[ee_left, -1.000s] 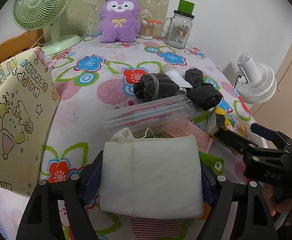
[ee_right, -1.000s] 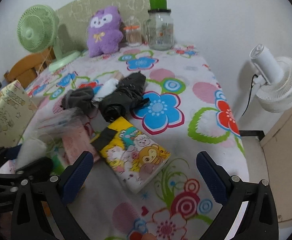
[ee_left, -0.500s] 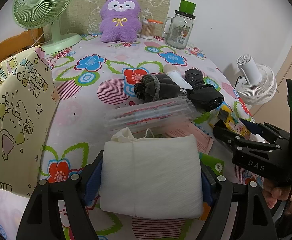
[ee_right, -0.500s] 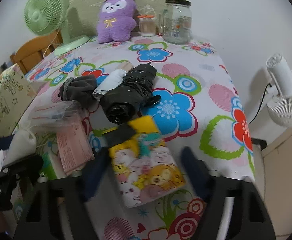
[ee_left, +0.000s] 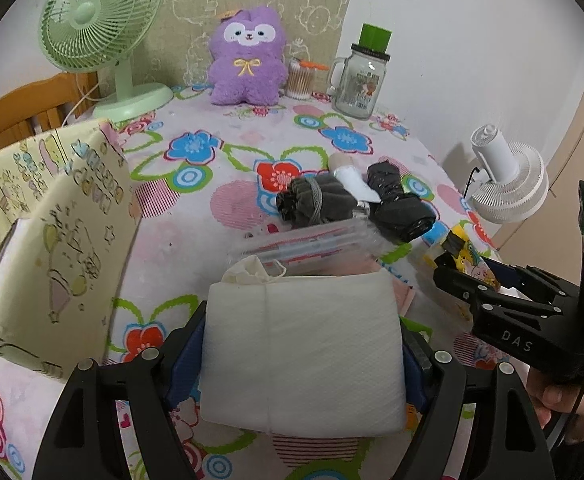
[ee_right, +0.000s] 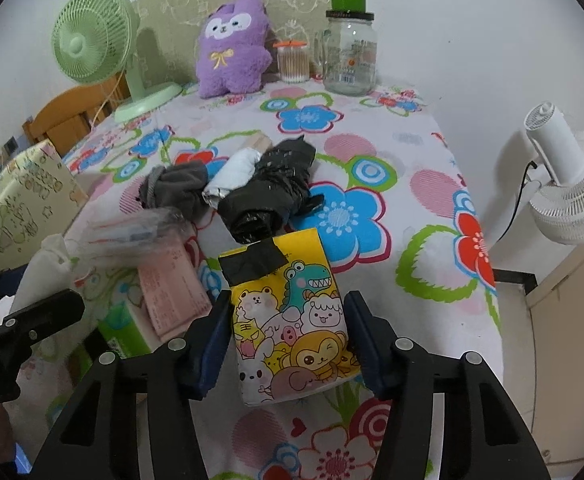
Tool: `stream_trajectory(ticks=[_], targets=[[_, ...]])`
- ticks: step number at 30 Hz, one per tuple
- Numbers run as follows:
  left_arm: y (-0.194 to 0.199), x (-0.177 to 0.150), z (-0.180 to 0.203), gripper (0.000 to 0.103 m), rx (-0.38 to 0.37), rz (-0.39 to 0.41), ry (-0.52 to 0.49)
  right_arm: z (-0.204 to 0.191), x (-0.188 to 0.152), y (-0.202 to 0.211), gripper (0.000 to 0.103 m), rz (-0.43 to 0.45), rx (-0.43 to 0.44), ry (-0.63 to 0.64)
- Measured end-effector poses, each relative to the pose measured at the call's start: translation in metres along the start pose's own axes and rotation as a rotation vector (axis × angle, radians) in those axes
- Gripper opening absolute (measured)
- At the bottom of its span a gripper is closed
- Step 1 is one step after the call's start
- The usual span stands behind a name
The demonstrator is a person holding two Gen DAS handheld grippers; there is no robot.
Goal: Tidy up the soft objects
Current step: 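Grasp the yellow cartoon tissue pack with the right tool while the left lifts the pad, then carry the white pad and tissue pack toward the yellow fabric box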
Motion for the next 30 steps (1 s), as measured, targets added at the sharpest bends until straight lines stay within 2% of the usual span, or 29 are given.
stream_trajectory(ticks=[19,30], targets=[[0.068,0.017,0.019,0.082,-0.001,0.116,-0.051,-0.014,0.025,0.081,0.058,0.144,0.03,-0.019],[0.112,0.025,0.013,0.082,0.023,0.203,-0.065,-0.04,0.04,0.126,0.058,0.229,0.058,0.01]])
Point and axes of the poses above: each gripper's, at about its wrist camera, not at the fingertips, and y roughly against the way its jaws point, z to its right, x to its top, the point moved 5 cm from there along -y, roughly the way its jaws point, and after that the axes turned 15 degrees about -x, right-handed, at the moved point
